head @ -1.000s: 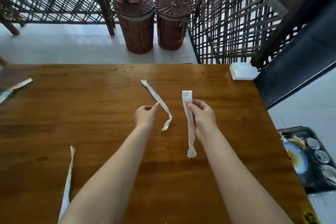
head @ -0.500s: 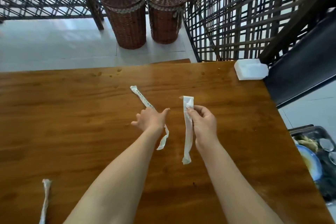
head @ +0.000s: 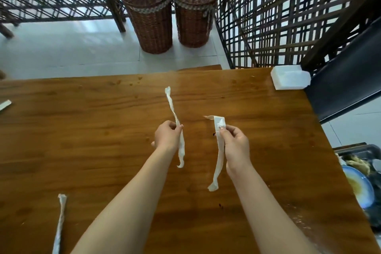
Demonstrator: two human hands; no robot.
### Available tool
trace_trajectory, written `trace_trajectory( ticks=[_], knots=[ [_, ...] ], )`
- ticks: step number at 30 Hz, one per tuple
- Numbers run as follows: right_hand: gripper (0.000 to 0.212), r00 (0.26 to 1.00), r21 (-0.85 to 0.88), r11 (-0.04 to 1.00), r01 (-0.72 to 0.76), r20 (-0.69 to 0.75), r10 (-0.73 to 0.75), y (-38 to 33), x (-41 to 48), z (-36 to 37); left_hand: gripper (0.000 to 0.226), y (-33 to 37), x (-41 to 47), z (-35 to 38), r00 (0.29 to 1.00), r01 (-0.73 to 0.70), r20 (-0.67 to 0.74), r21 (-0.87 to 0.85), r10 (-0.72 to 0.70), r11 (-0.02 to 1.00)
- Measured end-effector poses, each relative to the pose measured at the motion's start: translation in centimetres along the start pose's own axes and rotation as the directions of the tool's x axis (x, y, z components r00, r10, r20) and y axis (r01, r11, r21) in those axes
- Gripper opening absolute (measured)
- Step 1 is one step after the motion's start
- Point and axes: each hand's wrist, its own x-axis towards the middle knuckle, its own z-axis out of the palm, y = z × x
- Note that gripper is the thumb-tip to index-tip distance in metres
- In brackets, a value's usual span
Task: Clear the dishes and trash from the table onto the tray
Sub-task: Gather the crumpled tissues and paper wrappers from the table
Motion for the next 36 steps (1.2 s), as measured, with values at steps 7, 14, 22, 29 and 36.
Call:
trace_trajectory(
  ticks=[7,14,22,29,36],
  knots=[
    [0.008,0.997,0.028,1.0,0.008,0.083,-0.01,-1.0,-2.9,-0.7,0.027,0.4,-5.9,-2.7,0.997,0.014,0.077,-0.42,0.02,0.907],
    [0.002,0.983,0.075,0.997,-0.024,0.184,0.009,-1.2,-6.6,-1.8,0.002,-1.3,-12.8,-5.0,0.997,-0.007,0.056,-0.567,0.047,0.823],
    [0.011,0.962,0.136,0.989,-0.058,0.274,0.019,-1.4,-12.2,-2.2,0.015,-3.0,-19.6,-7.8,0.999,-0.051,-0.021,-0.646,0.049,0.762],
    [0.013,0.943,0.091,0.995,0.037,0.327,-0.065,-0.3,-17.6,0.5,0.012,-8.7,-22.0,-13.4,0.999,-0.054,-0.039,-0.687,0.038,0.725],
    [0.01,0.949,0.187,0.981,0.048,0.297,-0.103,3.0,-25.5,6.7,0.018,-16.8,-22.8,-21.6,0.991,-0.111,-0.019,-0.653,0.13,0.749]
  ],
)
